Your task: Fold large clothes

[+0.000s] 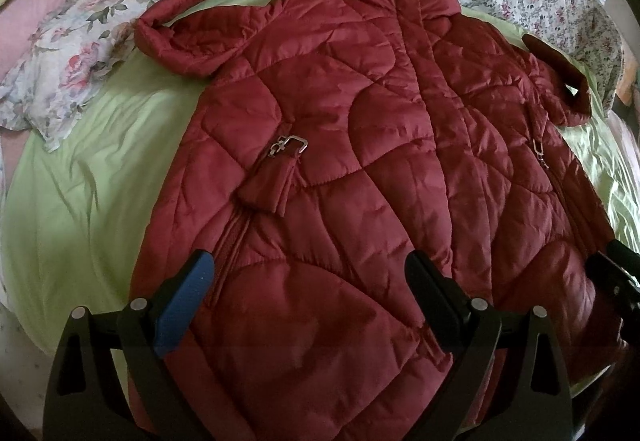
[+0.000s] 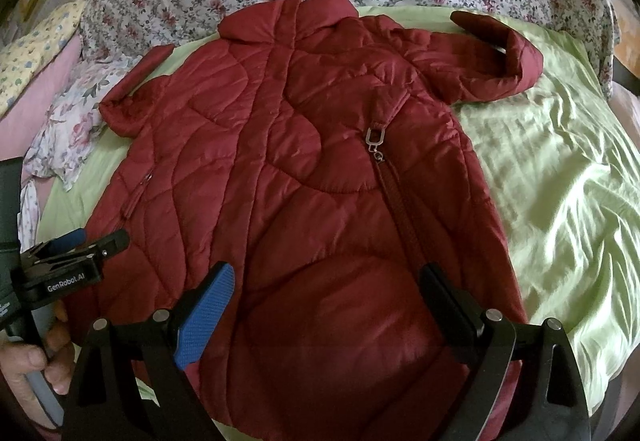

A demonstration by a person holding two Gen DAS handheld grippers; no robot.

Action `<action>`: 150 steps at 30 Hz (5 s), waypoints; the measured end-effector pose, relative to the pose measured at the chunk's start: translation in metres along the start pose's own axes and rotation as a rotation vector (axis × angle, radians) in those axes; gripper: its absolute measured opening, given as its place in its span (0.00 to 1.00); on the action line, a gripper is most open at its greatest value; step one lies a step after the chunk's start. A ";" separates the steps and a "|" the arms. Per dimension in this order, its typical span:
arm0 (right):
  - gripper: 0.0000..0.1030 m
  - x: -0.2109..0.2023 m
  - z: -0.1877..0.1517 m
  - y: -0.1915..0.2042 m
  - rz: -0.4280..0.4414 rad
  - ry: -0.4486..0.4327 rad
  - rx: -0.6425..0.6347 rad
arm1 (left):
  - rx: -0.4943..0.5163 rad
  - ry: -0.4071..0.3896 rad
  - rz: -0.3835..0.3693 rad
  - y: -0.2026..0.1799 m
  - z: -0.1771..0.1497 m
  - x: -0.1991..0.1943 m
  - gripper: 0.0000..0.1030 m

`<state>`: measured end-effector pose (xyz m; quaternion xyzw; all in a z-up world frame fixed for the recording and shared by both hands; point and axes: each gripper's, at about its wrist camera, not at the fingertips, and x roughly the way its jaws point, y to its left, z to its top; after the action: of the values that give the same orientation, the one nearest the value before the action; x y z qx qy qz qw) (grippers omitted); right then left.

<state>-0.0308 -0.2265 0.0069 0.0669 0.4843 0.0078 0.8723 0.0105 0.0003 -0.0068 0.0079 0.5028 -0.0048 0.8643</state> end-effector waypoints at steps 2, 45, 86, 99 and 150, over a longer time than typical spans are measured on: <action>0.92 0.000 0.001 0.000 -0.001 0.001 -0.001 | 0.000 -0.013 -0.002 -0.001 0.001 0.001 0.94; 0.92 0.004 0.122 -0.127 -0.134 -0.202 0.160 | -0.049 -0.108 -0.076 0.020 0.053 0.018 0.94; 0.16 0.066 0.208 -0.072 0.145 -0.246 -0.041 | -0.088 0.017 -0.200 0.037 0.094 0.064 0.98; 0.21 0.139 0.147 0.042 0.377 -0.039 -0.362 | -0.172 0.039 -0.342 0.061 0.130 0.075 0.98; 0.66 0.159 0.177 -0.060 0.076 -0.089 -0.041 | 0.046 -0.029 -0.206 0.011 0.157 0.138 0.18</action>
<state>0.2003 -0.2924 -0.0422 0.0678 0.4420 0.0479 0.8932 0.2149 0.0082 -0.0493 -0.0239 0.4882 -0.1054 0.8660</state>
